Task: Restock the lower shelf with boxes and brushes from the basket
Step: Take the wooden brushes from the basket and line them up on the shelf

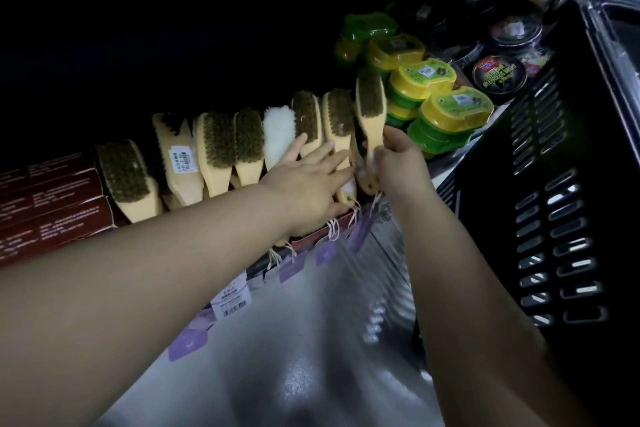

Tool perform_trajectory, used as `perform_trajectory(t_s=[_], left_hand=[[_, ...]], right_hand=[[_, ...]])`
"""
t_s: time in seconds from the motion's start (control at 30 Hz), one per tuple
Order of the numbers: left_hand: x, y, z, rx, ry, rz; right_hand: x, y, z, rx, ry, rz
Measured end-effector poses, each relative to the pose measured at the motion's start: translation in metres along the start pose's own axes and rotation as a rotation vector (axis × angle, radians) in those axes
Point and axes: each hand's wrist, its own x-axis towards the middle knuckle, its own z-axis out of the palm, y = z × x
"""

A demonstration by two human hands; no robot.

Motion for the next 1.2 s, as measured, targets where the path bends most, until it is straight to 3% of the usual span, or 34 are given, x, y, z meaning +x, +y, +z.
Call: perform_trajectory(t_s=[0.4, 0.77, 0.9, 1.0, 1.1, 1.2], left_hand=[[-0.014, -0.001, 0.02, 0.042, 0.066, -0.02], [-0.064, -0.015, 0.014, -0.167, 0.204, 0.009], [-0.1, -0.025, 0.01, -0.203, 0.216, -0.026], [-0.129, -0.037, 0.004, -0.239, 0.274, -0.134], [-0.149, -0.049, 0.003, -0.214, 0.321, -0.231], [-0.159, -0.056, 0.003, -0.21, 0.316, -0.274]], right_hand=[[0.007, 0.022, 0.01, -0.315, 0.063, -0.118], [0.001, 0.018, 0.011, -0.502, 0.012, -0.133], [-0.02, 0.008, 0.017, -0.61, 0.118, -0.296], [-0.045, 0.0, 0.033, -0.594, -0.004, -0.462], [-0.061, 0.003, 0.049, -0.633, -0.15, -0.513], [-0.059, 0.004, 0.047, -0.565, 0.081, -0.473]])
